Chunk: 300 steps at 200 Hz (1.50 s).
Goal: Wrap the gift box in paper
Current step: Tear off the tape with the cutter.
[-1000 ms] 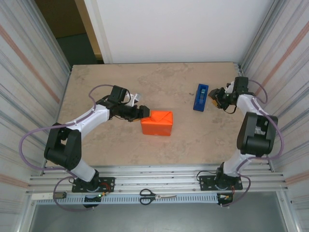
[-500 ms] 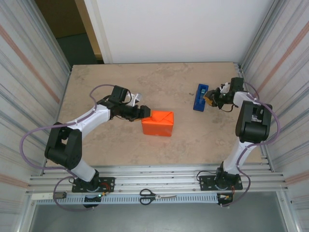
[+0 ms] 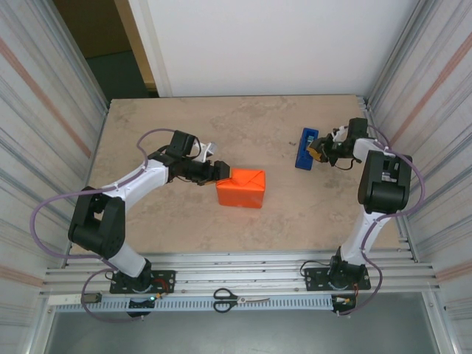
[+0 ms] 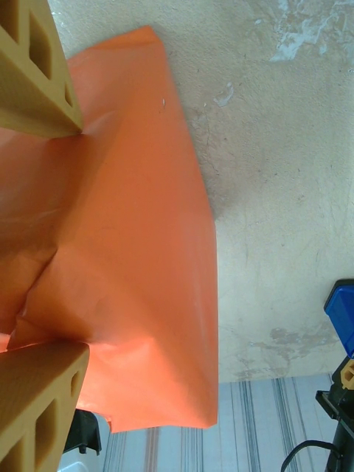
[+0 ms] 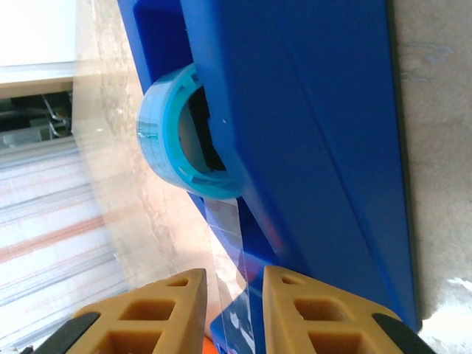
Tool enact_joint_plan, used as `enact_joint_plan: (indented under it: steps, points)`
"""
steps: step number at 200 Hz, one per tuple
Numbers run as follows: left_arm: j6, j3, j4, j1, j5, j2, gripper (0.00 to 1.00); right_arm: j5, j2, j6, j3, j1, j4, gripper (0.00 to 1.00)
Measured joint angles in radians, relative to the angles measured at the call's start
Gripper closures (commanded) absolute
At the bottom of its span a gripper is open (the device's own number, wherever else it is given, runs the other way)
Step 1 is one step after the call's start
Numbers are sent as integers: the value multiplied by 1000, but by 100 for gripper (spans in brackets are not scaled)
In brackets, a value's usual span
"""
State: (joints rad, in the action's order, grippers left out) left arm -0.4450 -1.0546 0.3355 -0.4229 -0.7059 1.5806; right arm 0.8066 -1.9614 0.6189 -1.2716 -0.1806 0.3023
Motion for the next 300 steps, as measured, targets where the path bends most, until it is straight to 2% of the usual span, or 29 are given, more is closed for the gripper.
enact_joint_plan:
  steps: [54, 94, 195, 270, 300]
  points:
    - [0, 0, 0, 0, 0, 0, 29, 6, -8, -2, -9, 3, 11, 78]
    - [0, 0, 0, 0, 0, 0, 30, 9, -13, -3, -10, 2, 12, 86]
    - [0, -2, -3, 0, 0, 3, 31, 10, -11, -6, -38, 2, 58, 98]
    - [0, -2, -4, 0, 0, 3, 31, 21, 57, 6, -76, 8, 96, 100]
    - [0, -2, -4, 0, 0, 3, 31, 26, 122, 23, 1, 32, 94, 100]
